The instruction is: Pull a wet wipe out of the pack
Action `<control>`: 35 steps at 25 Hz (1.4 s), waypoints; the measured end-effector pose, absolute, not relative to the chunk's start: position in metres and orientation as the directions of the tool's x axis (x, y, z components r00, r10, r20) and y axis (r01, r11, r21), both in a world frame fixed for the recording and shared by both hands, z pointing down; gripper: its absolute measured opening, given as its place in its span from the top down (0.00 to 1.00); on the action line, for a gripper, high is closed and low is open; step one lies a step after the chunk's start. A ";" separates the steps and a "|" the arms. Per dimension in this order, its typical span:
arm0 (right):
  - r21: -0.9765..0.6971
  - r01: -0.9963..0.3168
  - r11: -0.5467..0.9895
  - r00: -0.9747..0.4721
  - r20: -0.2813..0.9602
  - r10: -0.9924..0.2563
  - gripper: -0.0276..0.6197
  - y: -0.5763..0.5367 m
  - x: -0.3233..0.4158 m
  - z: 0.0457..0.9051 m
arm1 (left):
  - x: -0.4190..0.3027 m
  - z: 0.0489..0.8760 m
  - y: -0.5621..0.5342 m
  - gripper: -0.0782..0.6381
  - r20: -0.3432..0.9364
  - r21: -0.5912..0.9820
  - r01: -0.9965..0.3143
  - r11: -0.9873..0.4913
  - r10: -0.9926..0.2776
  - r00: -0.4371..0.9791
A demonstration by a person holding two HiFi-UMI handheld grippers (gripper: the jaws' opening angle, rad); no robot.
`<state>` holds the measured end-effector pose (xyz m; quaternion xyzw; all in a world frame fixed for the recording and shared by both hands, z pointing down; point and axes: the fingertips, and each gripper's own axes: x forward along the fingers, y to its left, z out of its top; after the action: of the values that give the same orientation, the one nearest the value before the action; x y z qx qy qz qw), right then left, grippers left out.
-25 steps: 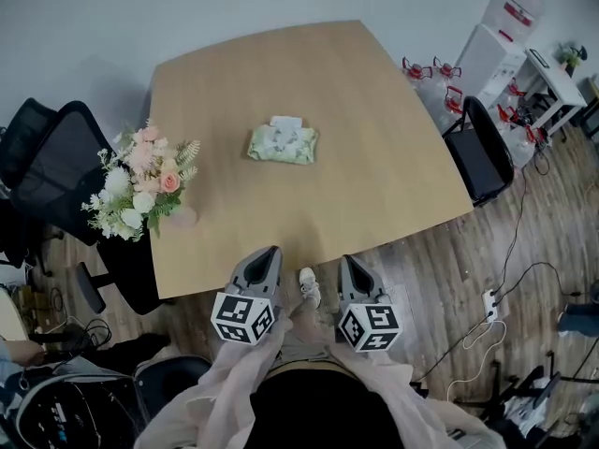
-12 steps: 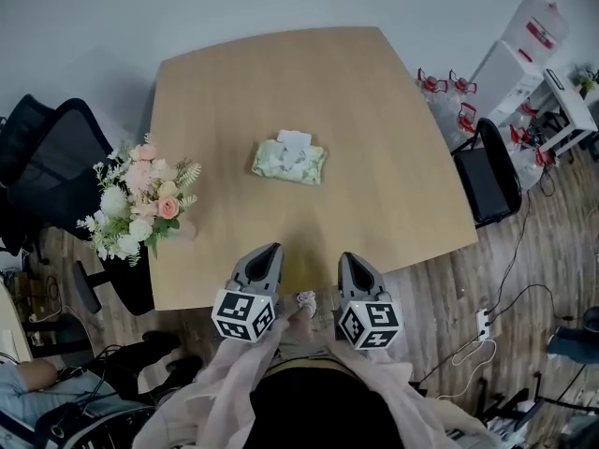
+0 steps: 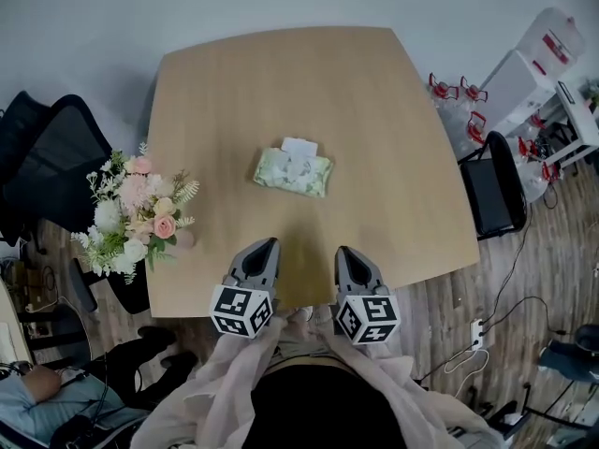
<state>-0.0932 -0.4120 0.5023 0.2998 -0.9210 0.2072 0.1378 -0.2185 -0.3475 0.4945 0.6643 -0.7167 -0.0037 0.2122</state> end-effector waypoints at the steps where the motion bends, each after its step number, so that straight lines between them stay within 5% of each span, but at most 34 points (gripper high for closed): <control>1: -0.295 -0.605 0.739 -0.784 0.380 -0.490 0.94 -0.416 -0.097 0.503 | -0.221 0.496 -0.350 0.87 0.300 0.289 -0.950 0.122 -0.953 -0.031; 12: -0.249 -0.502 0.828 -0.846 0.339 -0.411 0.93 -0.461 -0.155 0.493 | -0.257 0.503 -0.380 0.87 0.309 0.267 -0.950 0.164 -0.948 -0.077; 19: -0.276 -0.450 0.849 -0.870 0.352 -0.346 0.78 -0.483 -0.195 0.497 | -0.274 0.509 -0.388 0.87 0.313 0.268 -0.944 0.191 -0.944 -0.102; 35: -0.266 -0.469 0.842 -0.824 0.476 -0.309 0.66 -0.518 -0.274 0.538 | -0.304 0.516 -0.381 0.87 0.314 0.294 -0.921 0.255 -0.936 -0.158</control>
<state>-0.2736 -0.5183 0.5377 0.2076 -0.9360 0.1889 0.2123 -0.3044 -0.3809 0.5161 0.6103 -0.7608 -0.0170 0.2200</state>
